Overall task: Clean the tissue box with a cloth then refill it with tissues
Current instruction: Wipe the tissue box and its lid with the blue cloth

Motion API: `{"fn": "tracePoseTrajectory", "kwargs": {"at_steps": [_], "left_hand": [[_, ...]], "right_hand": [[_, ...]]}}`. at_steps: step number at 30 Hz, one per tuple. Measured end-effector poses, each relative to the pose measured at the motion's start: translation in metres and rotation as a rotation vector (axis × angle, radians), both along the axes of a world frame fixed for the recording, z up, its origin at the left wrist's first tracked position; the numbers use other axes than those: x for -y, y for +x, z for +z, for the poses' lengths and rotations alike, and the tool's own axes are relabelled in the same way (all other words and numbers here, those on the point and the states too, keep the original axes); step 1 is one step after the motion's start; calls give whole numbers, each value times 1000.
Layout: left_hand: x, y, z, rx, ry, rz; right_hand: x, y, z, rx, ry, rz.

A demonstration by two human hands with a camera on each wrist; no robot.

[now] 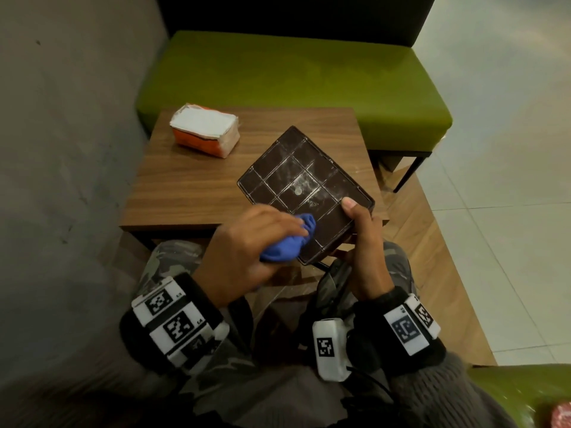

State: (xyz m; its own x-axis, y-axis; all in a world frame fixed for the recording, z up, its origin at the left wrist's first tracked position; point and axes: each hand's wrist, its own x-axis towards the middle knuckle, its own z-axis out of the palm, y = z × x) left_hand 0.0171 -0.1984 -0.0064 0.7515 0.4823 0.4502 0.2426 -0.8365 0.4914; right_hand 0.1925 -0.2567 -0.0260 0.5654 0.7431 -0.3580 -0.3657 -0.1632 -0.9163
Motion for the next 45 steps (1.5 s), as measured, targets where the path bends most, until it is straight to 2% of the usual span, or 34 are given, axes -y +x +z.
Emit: {"fn": "tracePoseTrajectory", "kwargs": {"at_steps": [3,5,9,10,14,19,25,30,35,36,40,45], "left_hand": [[-31,-8,0,113,-74,278],[-33,-9,-1,133,-74,351],[-4,-6,-5,-1,21,89],[-7,-8,-4,-12,15,74],[-32,-13,1,28,-34,279],[-16,-12,0,-172,80,43],[-35,-18,3,-125,75,178],[-15,-15,-1,-198,128,16],[-48,-25,4,-90,-6,286],[-46,-24,3,-88,-6,281],[-25,-20,-1,-185,8,72],[-40,-22,5,-135,22,183]], "right_hand": [[0,-1,1,40,23,-2],[-2,-1,3,32,42,-1],[-4,1,1,26,25,-7],[-3,0,1,34,18,-2],[-1,-2,-1,26,27,6],[0,1,0,35,54,-10],[-1,-2,-1,78,40,0],[0,-1,-4,58,41,12],[3,-2,-2,88,50,33],[3,-1,-2,94,53,26],[3,-1,-3,82,61,4],[1,-6,-1,106,54,30]]}}
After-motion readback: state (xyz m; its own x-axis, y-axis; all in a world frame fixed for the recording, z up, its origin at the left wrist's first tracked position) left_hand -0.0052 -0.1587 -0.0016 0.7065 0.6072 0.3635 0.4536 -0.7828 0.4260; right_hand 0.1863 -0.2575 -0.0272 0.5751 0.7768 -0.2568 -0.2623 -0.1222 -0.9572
